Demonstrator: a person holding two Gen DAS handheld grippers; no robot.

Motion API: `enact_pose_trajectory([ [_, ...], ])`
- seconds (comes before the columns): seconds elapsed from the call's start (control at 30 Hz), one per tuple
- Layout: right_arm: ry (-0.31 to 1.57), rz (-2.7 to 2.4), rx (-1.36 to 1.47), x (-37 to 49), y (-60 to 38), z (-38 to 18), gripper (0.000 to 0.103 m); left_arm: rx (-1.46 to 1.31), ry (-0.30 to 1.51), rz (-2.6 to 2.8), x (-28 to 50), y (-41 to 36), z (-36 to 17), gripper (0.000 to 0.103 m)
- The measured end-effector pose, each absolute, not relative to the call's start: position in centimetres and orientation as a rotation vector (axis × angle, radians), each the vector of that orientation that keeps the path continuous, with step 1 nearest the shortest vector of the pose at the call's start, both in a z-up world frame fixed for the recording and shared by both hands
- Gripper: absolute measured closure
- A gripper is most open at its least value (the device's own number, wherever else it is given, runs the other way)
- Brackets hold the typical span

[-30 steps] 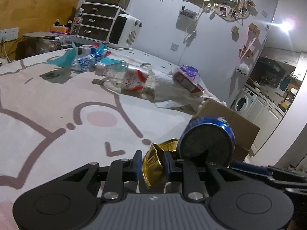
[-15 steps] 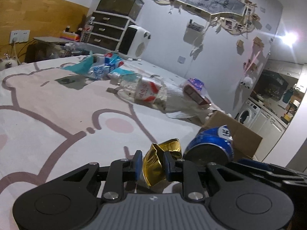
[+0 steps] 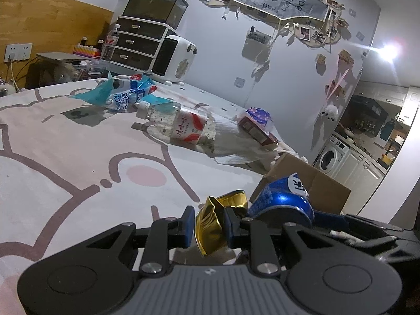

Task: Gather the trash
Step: 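Grasp the gold foil wrapper with the left tool while the right tool grasps the blue can, then carry the wrapper and can with both tools over the yellow wastebasket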

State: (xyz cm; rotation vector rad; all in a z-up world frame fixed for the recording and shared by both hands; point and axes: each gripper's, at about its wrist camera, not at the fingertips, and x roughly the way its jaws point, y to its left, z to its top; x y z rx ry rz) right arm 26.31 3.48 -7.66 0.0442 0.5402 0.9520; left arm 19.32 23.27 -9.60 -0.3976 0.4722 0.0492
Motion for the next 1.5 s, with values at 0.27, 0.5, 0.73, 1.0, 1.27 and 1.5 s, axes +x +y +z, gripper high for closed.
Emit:
enact_pose_trajectory([
  [0.27,0.543,0.964,0.028,27.9,3.6,-8.3,0.004,-0.393,0.483,0.061,20.1,23.3,-9.7,0.078],
  [0.5,0.560,0.990,0.041,28.8,4.0,-8.5,0.008,-0.383,0.486,0.067,20.5,23.1,-9.4,0.078],
  [0.73,0.574,0.916,0.060,28.0,3.9,-8.2,0.010,-0.358,0.487,0.115,19.6,23.2,-8.6,0.078],
  [1.0,0.581,0.873,0.103,24.9,2.1,-6.6,0.011,-0.343,0.471,0.167,17.1,22.9,-7.6,0.079],
  [1.27,0.594,0.789,0.114,21.8,-0.1,-5.6,0.011,-0.304,0.460,0.187,13.9,21.1,-6.8,0.079],
  [1.5,0.582,0.755,0.127,19.5,-2.5,-5.2,0.012,-0.285,0.443,0.172,12.0,19.0,-6.1,0.079],
])
